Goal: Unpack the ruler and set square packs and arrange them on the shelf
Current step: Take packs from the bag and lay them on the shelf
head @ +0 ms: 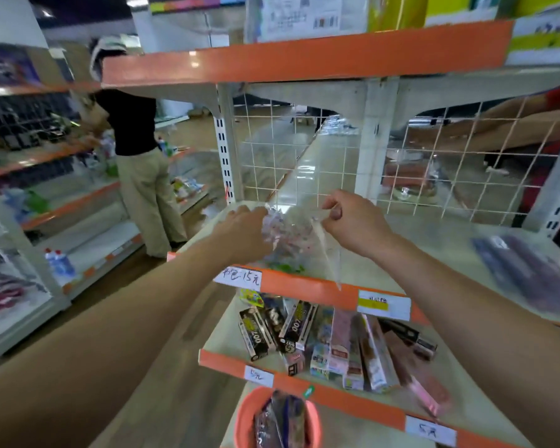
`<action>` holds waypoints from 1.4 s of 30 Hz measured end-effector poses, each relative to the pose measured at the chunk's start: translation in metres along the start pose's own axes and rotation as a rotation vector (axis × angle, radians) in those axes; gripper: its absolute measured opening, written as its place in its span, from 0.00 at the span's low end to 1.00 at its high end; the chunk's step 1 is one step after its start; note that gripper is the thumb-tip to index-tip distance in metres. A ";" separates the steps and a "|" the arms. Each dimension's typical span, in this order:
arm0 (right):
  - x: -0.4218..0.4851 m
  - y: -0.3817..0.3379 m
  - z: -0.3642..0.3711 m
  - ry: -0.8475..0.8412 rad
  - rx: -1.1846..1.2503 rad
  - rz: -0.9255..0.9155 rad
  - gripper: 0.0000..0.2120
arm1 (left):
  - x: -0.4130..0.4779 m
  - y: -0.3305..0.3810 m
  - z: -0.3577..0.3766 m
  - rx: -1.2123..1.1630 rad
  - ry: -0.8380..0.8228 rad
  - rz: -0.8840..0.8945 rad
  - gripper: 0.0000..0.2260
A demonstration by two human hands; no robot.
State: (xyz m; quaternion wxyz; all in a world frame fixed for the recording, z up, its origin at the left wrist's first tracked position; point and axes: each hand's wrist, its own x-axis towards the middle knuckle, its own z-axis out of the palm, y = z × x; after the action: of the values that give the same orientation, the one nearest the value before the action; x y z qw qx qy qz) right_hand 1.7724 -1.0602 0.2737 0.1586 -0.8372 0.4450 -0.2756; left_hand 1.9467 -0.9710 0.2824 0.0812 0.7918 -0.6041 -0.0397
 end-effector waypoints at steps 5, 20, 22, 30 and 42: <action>0.067 -0.002 0.045 -0.079 0.337 0.272 0.08 | 0.056 -0.037 -0.004 -0.095 -0.128 -0.021 0.33; 0.107 0.029 0.049 -0.814 -0.007 0.487 0.12 | 0.128 -0.048 0.024 0.003 -0.477 -0.106 0.35; 0.103 0.026 0.061 -0.868 0.111 0.452 0.06 | 0.130 -0.047 0.027 -0.044 -0.495 -0.107 0.31; 0.103 -0.008 0.097 -0.690 0.293 0.269 0.03 | 0.132 -0.068 0.022 -0.143 -0.602 -0.218 0.53; 0.136 0.032 0.091 -0.659 -0.373 0.062 0.27 | 0.136 -0.084 0.044 -0.182 -0.384 -0.174 0.44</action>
State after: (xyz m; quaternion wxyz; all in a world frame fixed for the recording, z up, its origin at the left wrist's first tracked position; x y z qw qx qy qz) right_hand 1.8669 -1.1891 0.2282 0.1463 -0.8817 0.4376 0.0989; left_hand 2.0555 -1.0839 0.2292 0.0321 0.8081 -0.5320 -0.2506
